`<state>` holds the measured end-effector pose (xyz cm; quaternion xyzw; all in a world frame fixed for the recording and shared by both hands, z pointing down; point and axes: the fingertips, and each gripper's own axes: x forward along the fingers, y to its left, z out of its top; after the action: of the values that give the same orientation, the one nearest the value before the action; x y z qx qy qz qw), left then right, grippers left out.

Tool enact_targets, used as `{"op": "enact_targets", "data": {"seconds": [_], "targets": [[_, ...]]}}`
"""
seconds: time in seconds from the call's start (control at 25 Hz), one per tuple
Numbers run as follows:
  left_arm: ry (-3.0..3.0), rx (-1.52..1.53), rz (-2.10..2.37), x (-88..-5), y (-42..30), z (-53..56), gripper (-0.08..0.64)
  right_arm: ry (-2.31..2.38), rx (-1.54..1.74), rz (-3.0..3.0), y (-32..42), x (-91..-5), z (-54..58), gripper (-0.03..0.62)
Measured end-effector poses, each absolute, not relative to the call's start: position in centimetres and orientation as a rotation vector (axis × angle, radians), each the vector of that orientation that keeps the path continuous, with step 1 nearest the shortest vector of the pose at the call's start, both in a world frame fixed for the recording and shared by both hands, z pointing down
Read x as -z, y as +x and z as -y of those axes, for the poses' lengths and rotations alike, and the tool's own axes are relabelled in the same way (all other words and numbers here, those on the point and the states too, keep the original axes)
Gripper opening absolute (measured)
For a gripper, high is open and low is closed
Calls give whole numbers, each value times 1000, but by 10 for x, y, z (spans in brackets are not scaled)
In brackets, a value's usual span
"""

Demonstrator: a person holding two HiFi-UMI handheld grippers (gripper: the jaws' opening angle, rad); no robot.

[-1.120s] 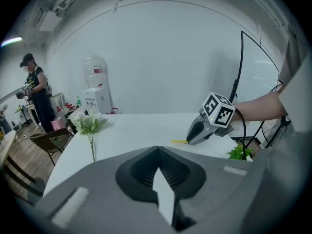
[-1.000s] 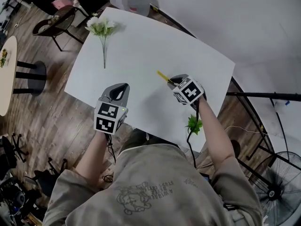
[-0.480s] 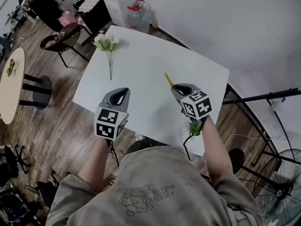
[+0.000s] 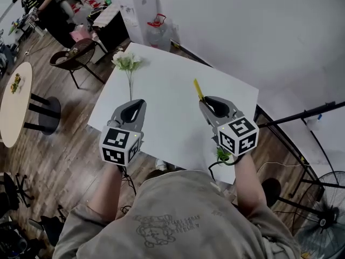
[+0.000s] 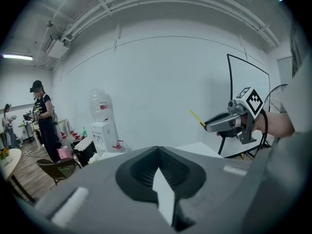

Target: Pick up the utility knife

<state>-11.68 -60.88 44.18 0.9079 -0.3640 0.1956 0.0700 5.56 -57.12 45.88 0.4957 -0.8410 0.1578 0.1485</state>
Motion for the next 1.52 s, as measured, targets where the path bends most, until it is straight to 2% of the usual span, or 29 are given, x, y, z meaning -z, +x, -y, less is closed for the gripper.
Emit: {"op": "enact_targets", "data": {"seconds": [0.48, 0.72, 0.96, 1.52], "targets": [[2888, -378, 1121, -347, -129, 597, 0, 1613, -105, 2572, 34, -324, 537, 94], [2944, -286, 1127, -309, -136, 591, 0, 1748, 44, 2542, 39, -284, 518, 94], [3007, -246, 1164, -278, -137, 576, 0, 1818, 62, 2536, 45, -276, 503, 91], [2994, -243, 1153, -290, -142, 573, 0, 1803, 13, 2510, 43, -287, 501, 92]]}}
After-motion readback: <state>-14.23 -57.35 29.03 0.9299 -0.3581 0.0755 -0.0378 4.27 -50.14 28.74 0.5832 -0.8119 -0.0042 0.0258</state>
